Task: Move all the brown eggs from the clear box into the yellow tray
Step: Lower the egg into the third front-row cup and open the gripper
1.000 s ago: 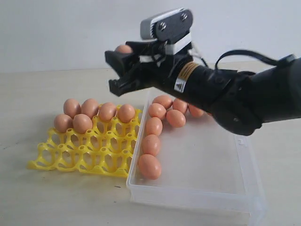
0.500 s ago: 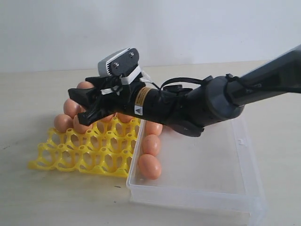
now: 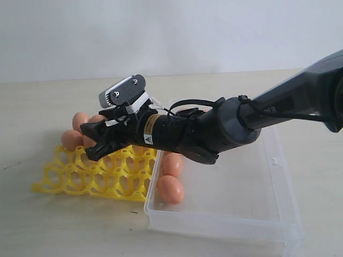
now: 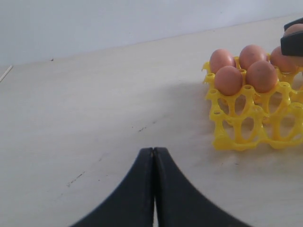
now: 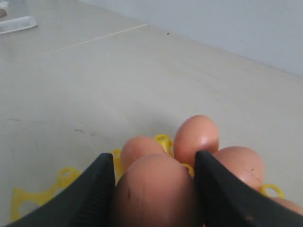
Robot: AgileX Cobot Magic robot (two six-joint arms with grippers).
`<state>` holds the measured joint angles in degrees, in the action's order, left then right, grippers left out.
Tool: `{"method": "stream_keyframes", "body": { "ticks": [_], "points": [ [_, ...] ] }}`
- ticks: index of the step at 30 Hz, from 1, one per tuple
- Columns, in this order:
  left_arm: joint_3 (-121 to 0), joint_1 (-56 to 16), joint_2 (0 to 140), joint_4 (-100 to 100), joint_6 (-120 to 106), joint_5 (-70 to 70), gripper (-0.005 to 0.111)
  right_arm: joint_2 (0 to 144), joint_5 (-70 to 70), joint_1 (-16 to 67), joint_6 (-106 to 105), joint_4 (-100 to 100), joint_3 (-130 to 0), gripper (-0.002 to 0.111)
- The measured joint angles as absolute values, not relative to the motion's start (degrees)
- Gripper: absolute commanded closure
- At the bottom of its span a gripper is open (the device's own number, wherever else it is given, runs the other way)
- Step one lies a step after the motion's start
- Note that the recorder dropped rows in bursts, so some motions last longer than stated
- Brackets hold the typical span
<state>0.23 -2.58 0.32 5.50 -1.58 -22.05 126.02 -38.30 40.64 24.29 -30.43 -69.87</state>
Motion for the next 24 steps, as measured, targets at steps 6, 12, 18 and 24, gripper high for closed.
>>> {"method": "stream_keyframes", "body": {
  "ticks": [6, 12, 18, 24],
  "points": [
    [0.23, -2.58, 0.32, 5.5, -1.58, -22.05, 0.107, 126.02, -34.21, 40.64, 23.3, -29.88, -69.87, 0.108],
    [0.23, -2.58, 0.32, 5.5, -1.58, -22.05, 0.107, 126.02, -33.69, 40.64, 23.05, -29.75, -69.87, 0.108],
    [0.23, -2.58, 0.32, 5.5, -1.58, -22.05, 0.107, 126.02, -33.69, 40.64, 22.92, -29.75, -69.87, 0.074],
    [0.23, -2.58, 0.32, 5.5, -1.58, -22.05, 0.107, 126.02, -33.69, 40.64, 22.92, -29.75, -69.87, 0.064]
  ]
}}
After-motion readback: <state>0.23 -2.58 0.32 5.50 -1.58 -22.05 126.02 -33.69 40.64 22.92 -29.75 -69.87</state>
